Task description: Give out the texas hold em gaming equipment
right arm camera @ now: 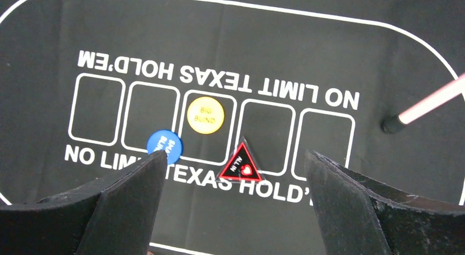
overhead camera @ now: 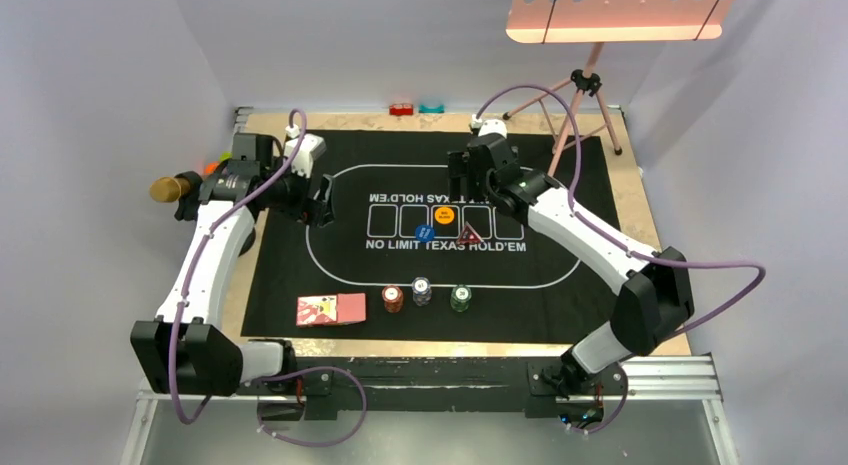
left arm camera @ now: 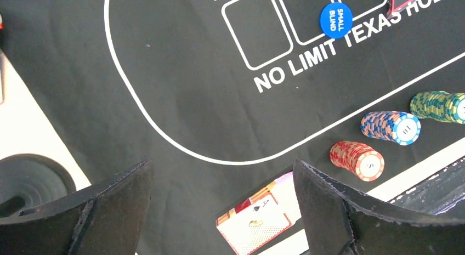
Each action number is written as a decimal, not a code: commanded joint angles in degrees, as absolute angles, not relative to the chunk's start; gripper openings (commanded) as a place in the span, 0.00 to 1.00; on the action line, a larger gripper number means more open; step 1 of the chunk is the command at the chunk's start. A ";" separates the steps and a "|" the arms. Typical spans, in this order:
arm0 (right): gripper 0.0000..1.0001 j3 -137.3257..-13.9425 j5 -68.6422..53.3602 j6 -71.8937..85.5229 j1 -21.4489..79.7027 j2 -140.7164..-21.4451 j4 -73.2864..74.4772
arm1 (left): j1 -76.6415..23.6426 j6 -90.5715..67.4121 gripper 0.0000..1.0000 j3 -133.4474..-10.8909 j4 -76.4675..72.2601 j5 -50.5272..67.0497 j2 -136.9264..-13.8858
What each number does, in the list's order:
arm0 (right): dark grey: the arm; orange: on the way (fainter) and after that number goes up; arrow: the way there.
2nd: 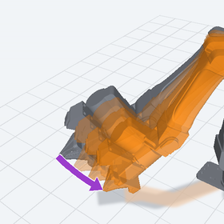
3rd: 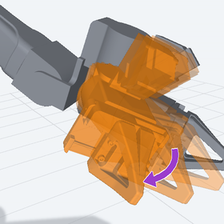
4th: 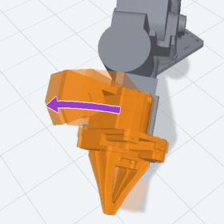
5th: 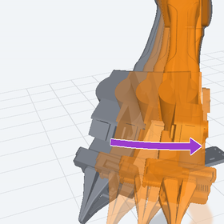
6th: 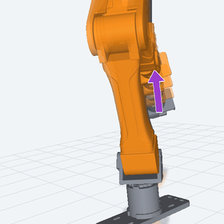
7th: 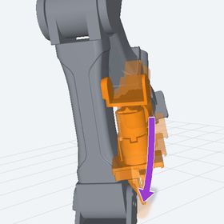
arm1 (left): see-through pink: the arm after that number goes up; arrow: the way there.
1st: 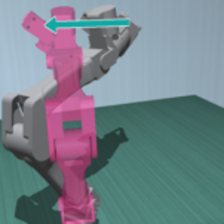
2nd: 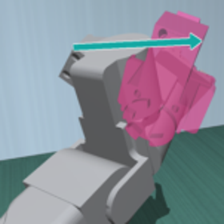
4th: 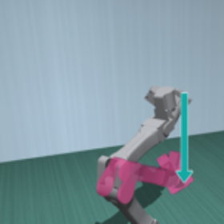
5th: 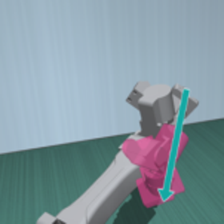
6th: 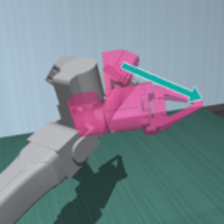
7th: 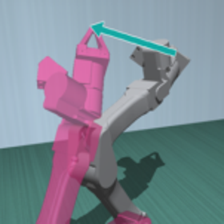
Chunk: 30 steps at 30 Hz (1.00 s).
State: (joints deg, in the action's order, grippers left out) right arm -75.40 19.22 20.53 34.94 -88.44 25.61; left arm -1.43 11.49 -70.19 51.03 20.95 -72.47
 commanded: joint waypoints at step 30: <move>0.94 -56.34 30.80 32.95 34.63 -55.98 32.29 | -32.31 13.36 1.00 -100.21 42.06 10.68 -116.91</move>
State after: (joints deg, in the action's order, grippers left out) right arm -57.49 29.26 30.44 34.83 -58.11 31.59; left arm -31.33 13.08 -97.10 44.03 13.39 -115.96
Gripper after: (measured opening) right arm 0.942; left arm 0.994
